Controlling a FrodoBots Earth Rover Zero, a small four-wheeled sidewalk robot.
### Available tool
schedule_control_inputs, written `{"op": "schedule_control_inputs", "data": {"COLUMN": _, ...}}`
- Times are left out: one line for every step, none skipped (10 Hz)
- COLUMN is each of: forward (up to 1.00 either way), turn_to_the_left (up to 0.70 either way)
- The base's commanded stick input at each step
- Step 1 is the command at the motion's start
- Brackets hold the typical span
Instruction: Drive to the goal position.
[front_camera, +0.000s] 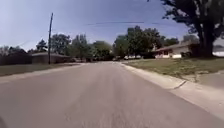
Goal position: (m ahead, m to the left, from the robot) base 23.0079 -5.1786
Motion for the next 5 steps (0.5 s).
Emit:
{"op": "schedule_control_inputs", "data": {"forward": 0.7, "turn_to_the_left": 0.0}}
{"op": "schedule_control_inputs", "data": {"forward": 0.7, "turn_to_the_left": 0.0}}
{"op": "schedule_control_inputs", "data": {"forward": 0.7, "turn_to_the_left": 0.0}}
{"op": "schedule_control_inputs", "data": {"forward": 0.7, "turn_to_the_left": 0.0}}
{"op": "schedule_control_inputs", "data": {"forward": 0.7, "turn_to_the_left": 0.0}}
